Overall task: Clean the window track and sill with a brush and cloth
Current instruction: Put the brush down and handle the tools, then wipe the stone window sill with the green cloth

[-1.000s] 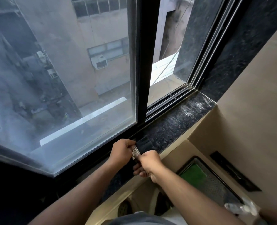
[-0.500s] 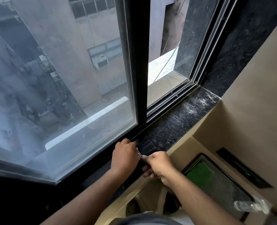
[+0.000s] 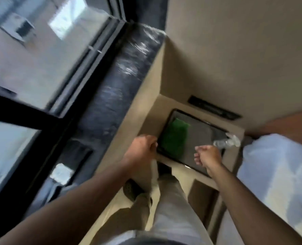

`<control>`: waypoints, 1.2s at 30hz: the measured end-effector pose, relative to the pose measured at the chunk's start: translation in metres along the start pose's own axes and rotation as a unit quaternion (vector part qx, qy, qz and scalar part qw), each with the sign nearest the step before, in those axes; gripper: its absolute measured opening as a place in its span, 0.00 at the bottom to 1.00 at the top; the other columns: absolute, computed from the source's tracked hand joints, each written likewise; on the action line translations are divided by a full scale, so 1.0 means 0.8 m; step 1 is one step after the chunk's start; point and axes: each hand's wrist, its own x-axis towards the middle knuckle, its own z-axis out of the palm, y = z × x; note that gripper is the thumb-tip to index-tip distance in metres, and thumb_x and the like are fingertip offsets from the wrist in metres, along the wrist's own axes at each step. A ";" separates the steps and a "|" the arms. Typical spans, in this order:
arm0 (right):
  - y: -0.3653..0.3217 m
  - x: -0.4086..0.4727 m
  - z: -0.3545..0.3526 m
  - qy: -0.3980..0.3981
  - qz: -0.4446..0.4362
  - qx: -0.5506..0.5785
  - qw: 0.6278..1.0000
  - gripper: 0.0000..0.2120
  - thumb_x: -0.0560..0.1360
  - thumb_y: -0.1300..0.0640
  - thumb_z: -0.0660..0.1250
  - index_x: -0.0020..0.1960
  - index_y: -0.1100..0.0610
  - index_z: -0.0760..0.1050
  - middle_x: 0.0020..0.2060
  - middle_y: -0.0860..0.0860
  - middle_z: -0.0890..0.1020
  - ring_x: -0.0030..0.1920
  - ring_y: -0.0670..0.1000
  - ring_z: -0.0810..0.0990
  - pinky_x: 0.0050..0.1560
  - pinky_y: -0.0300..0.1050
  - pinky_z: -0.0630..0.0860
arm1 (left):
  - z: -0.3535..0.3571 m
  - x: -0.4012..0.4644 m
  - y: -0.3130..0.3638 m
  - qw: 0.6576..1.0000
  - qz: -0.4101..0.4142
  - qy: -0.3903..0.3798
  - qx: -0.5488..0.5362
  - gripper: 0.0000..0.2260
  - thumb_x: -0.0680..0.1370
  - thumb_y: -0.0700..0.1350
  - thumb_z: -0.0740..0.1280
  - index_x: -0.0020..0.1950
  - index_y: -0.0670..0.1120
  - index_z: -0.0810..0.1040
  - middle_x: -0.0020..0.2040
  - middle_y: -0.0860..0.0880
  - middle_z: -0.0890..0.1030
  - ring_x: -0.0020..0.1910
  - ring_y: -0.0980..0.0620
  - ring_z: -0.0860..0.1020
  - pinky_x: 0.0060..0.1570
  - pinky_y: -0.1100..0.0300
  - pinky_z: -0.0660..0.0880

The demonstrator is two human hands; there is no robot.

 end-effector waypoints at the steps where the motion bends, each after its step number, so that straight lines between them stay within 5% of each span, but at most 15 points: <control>1: 0.011 0.026 0.000 0.018 0.009 -0.004 1.000 0.10 0.79 0.59 0.67 0.56 0.65 0.77 0.32 0.56 0.79 0.29 0.53 0.77 0.24 0.38 0.76 | 0.028 0.031 -0.003 0.999 -0.024 -0.033 -0.013 0.12 0.79 0.40 0.63 0.59 0.41 0.81 0.56 0.39 0.83 0.54 0.42 0.80 0.51 0.55 0.73; 5: 0.048 0.135 0.018 0.035 0.019 -0.082 0.996 0.14 0.77 0.52 0.69 0.57 0.61 0.79 0.50 0.61 0.84 0.50 0.62 0.83 0.53 0.59 0.81 | 0.138 0.137 -0.028 0.985 -0.124 -0.115 -0.034 0.14 0.81 0.42 0.61 0.64 0.43 0.77 0.61 0.39 0.80 0.57 0.42 0.78 0.51 0.59 0.72; 8: 0.061 0.205 0.056 0.045 0.005 -0.124 0.991 0.18 0.76 0.50 0.69 0.59 0.62 0.79 0.54 0.62 0.83 0.55 0.62 0.82 0.55 0.54 0.80 | 0.203 0.193 -0.053 0.977 -0.158 -0.142 -0.031 0.17 0.81 0.43 0.61 0.70 0.42 0.72 0.66 0.38 0.75 0.62 0.39 0.75 0.61 0.49 0.74; 13: 0.083 0.281 0.123 0.062 0.004 -0.126 0.990 0.22 0.74 0.49 0.71 0.61 0.64 0.79 0.59 0.62 0.82 0.59 0.60 0.81 0.53 0.46 0.76 | 0.274 0.245 -0.092 0.979 -0.133 -0.153 0.015 0.18 0.79 0.40 0.65 0.68 0.39 0.71 0.65 0.37 0.75 0.63 0.37 0.74 0.61 0.47 0.74; 19: 0.083 0.295 0.156 0.049 0.018 -0.036 0.998 0.16 0.73 0.58 0.70 0.58 0.65 0.78 0.54 0.62 0.83 0.55 0.60 0.82 0.54 0.54 0.80 | 0.291 0.256 -0.107 0.979 -0.173 -0.095 -0.048 0.13 0.77 0.36 0.65 0.61 0.37 0.76 0.60 0.36 0.78 0.60 0.37 0.76 0.58 0.49 0.75; 26: -0.005 0.161 0.103 -0.054 -0.072 0.130 0.988 0.06 0.76 0.60 0.61 0.43 0.53 0.76 0.36 0.50 0.82 0.34 0.47 0.81 0.28 0.37 0.75 | 0.190 0.210 -0.049 0.878 -0.307 -0.130 -0.345 0.22 0.81 0.56 0.60 0.66 0.40 0.75 0.66 0.39 0.77 0.64 0.42 0.76 0.67 0.47 0.70; 30: -0.075 0.051 0.062 -0.085 -0.125 0.228 0.962 0.11 0.75 0.66 0.59 0.41 0.55 0.74 0.30 0.49 0.83 0.30 0.47 0.81 0.28 0.38 0.76 | 0.092 0.147 0.009 0.747 -0.308 -0.169 -0.564 0.23 0.79 0.59 0.62 0.65 0.43 0.78 0.62 0.42 0.81 0.61 0.45 0.79 0.67 0.47 0.71; 36: -0.217 -0.065 0.045 -0.087 -0.227 0.262 0.934 0.02 0.65 0.59 0.61 0.37 0.52 0.70 0.35 0.56 0.78 0.37 0.54 0.75 0.40 0.50 0.73 | -0.086 0.094 0.064 0.787 -0.153 0.029 -0.597 0.07 0.77 0.42 0.70 0.54 0.45 0.80 0.51 0.42 0.85 0.48 0.44 0.84 0.52 0.48 0.81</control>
